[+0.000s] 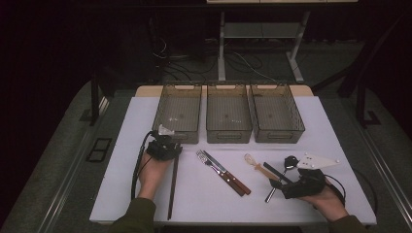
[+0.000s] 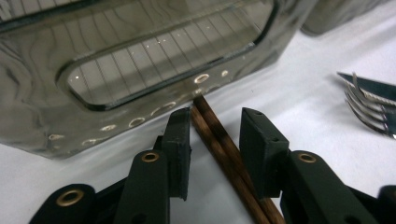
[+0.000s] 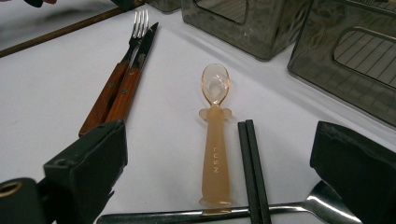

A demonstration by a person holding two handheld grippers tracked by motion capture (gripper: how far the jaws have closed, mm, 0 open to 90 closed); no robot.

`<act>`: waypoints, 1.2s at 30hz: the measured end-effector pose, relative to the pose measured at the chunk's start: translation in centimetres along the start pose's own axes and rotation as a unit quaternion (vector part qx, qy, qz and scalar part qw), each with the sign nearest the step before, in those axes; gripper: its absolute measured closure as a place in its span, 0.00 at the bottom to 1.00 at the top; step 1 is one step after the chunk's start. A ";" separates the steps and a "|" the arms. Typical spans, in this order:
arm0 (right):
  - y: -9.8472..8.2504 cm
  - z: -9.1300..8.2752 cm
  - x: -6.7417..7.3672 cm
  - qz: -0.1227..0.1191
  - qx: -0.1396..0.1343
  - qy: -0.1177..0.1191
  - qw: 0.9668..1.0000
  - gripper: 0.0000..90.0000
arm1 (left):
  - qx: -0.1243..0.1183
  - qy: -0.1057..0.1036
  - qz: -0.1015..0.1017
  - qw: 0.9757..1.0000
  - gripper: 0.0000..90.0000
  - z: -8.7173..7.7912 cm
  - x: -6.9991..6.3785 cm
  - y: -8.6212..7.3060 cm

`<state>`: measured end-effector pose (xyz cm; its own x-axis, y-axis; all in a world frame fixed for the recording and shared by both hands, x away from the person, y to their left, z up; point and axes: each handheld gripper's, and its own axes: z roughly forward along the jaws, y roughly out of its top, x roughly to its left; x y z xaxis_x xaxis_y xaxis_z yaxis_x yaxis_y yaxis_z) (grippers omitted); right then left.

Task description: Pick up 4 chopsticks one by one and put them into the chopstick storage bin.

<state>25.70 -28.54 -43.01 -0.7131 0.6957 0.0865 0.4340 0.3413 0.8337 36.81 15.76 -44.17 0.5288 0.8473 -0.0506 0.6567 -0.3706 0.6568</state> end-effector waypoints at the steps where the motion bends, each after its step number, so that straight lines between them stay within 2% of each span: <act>1: 0.0 0.0 0.0 0.000 0.000 0.000 1.000 0.05 | -0.002 0.000 -0.003 1.000 0.72 0.1 0.0 0.1; 5: 0.0 0.0 0.0 0.000 0.000 0.000 1.000 0.05 | -0.001 0.006 -0.004 1.000 0.75 0.3 -0.3 0.3; 8: 0.0 0.0 0.0 0.000 0.000 0.000 1.000 0.05 | 0.004 0.013 0.006 1.000 0.75 0.3 -0.5 0.3; 15: 0.0 0.0 0.0 0.000 0.000 0.000 1.000 0.05 | 0.005 0.015 0.017 1.000 0.78 0.4 -0.8 0.4; 19: 0.0 0.0 0.0 0.000 0.001 0.001 1.000 0.05 | 0.007 0.005 0.026 1.000 0.80 0.4 -1.0 0.4; 25: 0.0 0.0 0.0 -0.001 0.001 0.001 1.000 0.05 | 0.005 -0.021 0.043 0.999 0.81 0.7 -1.9 0.6; 29: 0.0 0.0 0.0 0.000 0.001 0.001 1.000 0.05 | 0.007 -0.031 0.058 0.998 0.81 1.0 -2.6 0.9; 34: 0.0 0.1 0.0 -0.001 0.001 0.001 1.000 0.05 | 0.005 -0.051 0.080 0.995 0.82 1.3 -3.5 1.2; 36: 0.0 0.0 0.0 -0.001 0.001 0.001 1.000 0.05 | 0.004 -0.052 0.090 0.995 0.82 1.5 -3.9 1.2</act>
<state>25.71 -28.49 -43.03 -0.7143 0.6945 0.0862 0.4341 0.3431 0.8329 36.36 11.45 -44.26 0.6911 0.7227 -0.0111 0.5499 -0.5158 0.6570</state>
